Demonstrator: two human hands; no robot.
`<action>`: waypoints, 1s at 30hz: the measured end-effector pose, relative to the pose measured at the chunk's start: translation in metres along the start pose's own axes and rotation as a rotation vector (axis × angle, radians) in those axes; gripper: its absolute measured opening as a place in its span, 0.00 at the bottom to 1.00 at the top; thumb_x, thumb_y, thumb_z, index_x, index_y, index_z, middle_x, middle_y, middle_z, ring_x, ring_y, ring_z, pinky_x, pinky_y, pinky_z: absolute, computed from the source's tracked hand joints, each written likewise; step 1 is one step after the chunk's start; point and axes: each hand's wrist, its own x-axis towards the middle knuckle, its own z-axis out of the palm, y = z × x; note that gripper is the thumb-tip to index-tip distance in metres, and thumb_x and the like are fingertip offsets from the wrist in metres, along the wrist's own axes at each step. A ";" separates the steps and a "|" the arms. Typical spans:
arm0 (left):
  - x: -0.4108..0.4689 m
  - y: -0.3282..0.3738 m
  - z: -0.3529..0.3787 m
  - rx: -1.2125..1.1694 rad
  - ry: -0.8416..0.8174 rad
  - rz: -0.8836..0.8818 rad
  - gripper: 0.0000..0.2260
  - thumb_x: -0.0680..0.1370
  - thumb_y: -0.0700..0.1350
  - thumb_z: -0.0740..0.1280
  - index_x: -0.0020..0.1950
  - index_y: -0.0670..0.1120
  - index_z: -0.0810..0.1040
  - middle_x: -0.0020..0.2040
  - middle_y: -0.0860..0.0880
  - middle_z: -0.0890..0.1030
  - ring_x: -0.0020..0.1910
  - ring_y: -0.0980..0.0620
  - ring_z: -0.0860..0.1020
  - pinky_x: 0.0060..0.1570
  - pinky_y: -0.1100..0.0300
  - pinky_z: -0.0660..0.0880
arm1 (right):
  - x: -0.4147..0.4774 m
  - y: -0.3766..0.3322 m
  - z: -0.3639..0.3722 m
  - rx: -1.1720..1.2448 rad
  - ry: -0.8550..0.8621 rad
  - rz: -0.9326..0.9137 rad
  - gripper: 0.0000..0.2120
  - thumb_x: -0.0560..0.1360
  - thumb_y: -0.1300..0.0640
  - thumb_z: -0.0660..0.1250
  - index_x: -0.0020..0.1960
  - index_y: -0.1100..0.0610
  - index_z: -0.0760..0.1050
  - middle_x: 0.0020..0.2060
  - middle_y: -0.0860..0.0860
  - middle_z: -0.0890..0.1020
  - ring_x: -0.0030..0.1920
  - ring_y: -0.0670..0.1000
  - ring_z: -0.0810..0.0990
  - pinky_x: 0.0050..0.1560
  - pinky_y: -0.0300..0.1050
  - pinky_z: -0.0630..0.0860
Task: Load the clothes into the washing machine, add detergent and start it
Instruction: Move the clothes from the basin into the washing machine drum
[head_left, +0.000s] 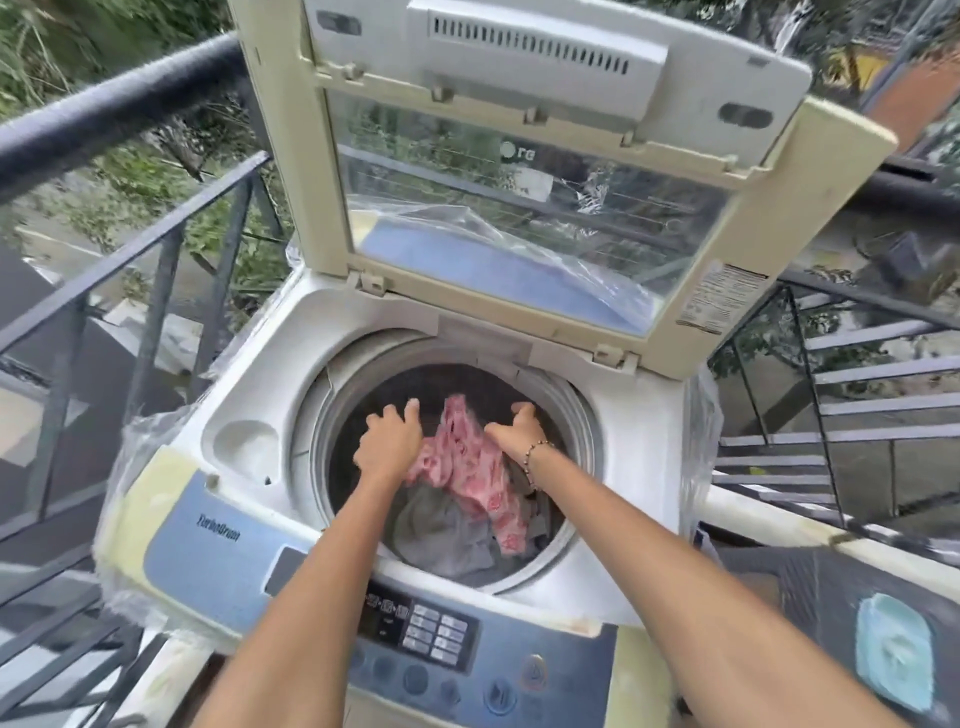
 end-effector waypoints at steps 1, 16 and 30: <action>-0.002 0.002 0.001 -0.038 0.016 -0.009 0.28 0.81 0.61 0.46 0.72 0.43 0.66 0.69 0.38 0.69 0.66 0.35 0.70 0.62 0.43 0.67 | 0.001 0.002 -0.001 -0.030 -0.011 -0.003 0.28 0.74 0.56 0.67 0.70 0.60 0.60 0.68 0.58 0.69 0.67 0.56 0.70 0.64 0.43 0.67; -0.156 0.151 0.051 -0.377 0.109 0.364 0.22 0.80 0.63 0.48 0.52 0.48 0.71 0.57 0.47 0.77 0.57 0.44 0.76 0.50 0.52 0.68 | -0.093 0.007 -0.155 -0.109 0.208 -0.623 0.05 0.75 0.56 0.65 0.51 0.50 0.76 0.43 0.46 0.81 0.38 0.45 0.78 0.41 0.34 0.73; -0.244 0.224 0.303 -0.437 -0.132 0.308 0.09 0.81 0.52 0.57 0.50 0.48 0.71 0.50 0.50 0.77 0.51 0.49 0.76 0.54 0.49 0.73 | -0.035 0.239 -0.287 0.046 0.322 -0.268 0.06 0.74 0.64 0.64 0.48 0.56 0.77 0.37 0.50 0.79 0.30 0.38 0.76 0.35 0.29 0.72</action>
